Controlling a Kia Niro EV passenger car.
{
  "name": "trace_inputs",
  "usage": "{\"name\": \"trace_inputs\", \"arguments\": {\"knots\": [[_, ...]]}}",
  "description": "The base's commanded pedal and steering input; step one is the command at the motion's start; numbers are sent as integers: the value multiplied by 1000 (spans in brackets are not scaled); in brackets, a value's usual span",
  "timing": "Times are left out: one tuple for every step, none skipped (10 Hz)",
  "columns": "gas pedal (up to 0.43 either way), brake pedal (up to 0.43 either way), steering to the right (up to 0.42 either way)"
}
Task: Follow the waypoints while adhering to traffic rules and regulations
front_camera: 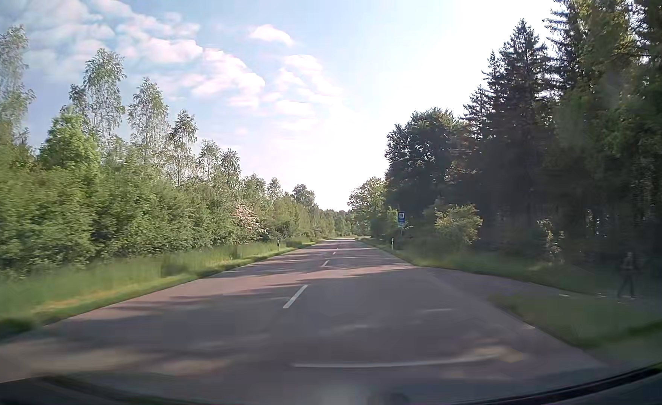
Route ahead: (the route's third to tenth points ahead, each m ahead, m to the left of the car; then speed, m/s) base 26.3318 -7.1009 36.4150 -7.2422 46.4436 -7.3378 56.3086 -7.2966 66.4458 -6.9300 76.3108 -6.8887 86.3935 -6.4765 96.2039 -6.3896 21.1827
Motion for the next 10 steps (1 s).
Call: {"name": "trace_inputs", "arguments": {"knots": [[98, 0, -4], [98, 0, -3], [98, 0, -4], [98, 0, -4], [98, 0, -3], [98, 0, -3], [98, 0, -3], [98, 0, -3], [98, 0, -3], [98, 0, -3]]}}
